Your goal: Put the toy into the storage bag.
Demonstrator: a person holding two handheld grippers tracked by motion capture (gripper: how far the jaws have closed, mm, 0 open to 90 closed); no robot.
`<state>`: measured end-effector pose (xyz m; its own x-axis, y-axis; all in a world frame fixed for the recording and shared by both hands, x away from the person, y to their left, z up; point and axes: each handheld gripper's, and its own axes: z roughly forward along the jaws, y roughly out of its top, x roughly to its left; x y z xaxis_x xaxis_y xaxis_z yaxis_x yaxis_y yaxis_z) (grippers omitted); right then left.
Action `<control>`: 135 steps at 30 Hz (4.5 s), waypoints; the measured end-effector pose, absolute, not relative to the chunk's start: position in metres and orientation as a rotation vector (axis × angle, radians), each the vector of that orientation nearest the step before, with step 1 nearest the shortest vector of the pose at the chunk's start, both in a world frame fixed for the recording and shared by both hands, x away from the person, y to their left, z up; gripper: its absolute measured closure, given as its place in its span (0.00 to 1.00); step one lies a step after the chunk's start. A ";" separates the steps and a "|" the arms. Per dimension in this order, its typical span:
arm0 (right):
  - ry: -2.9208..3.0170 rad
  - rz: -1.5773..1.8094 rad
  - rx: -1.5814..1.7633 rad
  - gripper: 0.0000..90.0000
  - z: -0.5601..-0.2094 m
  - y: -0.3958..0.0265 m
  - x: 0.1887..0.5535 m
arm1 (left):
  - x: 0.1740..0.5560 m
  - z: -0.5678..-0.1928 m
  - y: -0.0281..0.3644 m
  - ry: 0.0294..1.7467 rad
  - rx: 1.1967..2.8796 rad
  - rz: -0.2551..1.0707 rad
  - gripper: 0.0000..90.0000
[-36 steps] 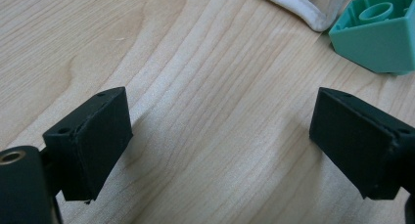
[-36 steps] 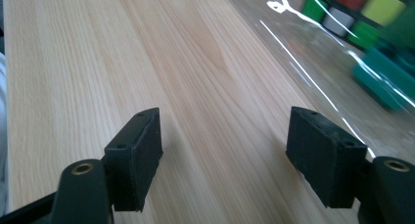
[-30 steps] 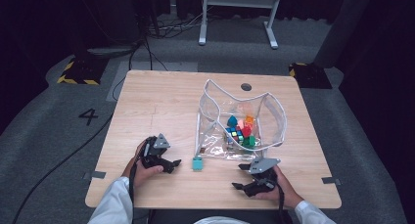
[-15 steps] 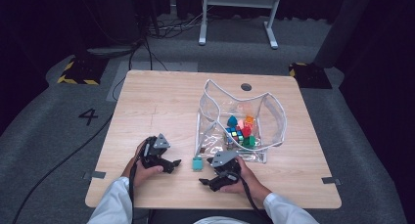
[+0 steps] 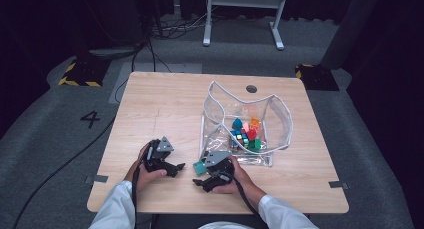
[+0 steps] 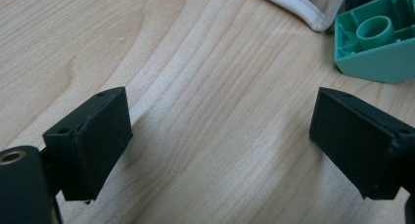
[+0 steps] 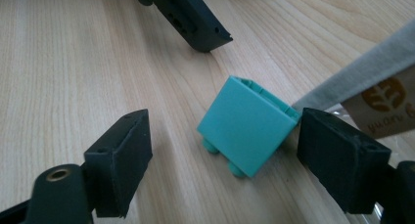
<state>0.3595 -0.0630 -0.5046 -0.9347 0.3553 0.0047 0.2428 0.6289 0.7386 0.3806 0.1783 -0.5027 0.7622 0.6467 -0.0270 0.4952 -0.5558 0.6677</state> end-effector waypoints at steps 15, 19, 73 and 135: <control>2.703 1.200 0.437 0.37 -0.504 -0.056 0.360 | 0.381 -0.503 0.178 0.841 2.280 0.290 0.10; 2.713 1.251 0.457 0.56 -0.504 -0.055 0.353 | 0.381 -0.503 0.178 0.841 2.279 0.290 0.10; 2.626 1.140 0.598 0.66 -0.475 -0.286 0.336 | 0.379 -0.503 0.179 0.843 2.282 0.287 0.10; 2.173 1.247 0.723 0.66 -0.301 -0.325 0.422 | 0.380 -0.503 0.178 0.836 2.281 0.287 0.09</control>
